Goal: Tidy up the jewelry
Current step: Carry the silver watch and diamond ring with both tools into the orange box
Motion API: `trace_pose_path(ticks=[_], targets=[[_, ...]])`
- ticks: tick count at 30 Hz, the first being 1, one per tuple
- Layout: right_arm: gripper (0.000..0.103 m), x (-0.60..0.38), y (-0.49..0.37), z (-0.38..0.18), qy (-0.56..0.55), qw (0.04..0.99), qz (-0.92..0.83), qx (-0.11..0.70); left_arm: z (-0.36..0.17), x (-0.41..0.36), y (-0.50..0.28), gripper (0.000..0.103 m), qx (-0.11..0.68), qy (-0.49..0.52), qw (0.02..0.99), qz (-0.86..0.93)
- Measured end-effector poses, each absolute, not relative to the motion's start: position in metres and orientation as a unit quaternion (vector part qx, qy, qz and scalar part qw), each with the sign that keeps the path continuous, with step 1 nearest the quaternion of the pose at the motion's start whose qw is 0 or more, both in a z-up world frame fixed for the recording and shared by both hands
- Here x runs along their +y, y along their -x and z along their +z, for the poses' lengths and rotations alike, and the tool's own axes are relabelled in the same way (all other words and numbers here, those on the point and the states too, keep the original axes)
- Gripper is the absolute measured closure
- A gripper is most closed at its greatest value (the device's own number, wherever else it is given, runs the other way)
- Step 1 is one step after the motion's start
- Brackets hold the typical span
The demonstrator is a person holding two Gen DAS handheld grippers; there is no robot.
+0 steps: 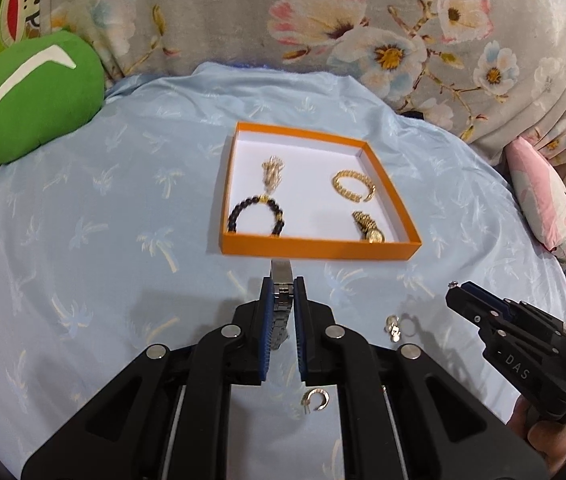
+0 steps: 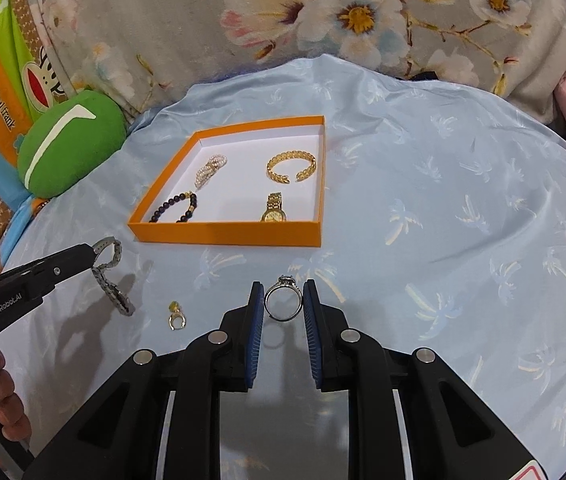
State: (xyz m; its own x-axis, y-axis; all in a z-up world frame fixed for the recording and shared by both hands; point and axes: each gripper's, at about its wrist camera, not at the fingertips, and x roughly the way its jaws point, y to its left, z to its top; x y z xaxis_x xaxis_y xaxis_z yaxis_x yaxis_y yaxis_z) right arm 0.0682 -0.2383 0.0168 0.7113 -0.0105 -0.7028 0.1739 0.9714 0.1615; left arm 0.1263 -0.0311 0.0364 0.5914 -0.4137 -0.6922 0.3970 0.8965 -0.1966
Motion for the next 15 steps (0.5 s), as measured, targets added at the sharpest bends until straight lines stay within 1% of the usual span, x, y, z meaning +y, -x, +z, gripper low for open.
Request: trace_pose_path(ticks=[7, 15], targets=[[0.085, -0.249, -0.099, 0.036, -0.108, 0.927, -0.043, 0.357, 0.069, -0.049, -0.153, 0.094, 0.359, 0.014, 0.9, -0.247], [0.085, -0.263, -0.16, 0.047, -0.108, 0.931, -0.034, 0.346, 0.093, -0.089, -0.213, 0.094, 0.334, 0.004, 0.906, -0.259]])
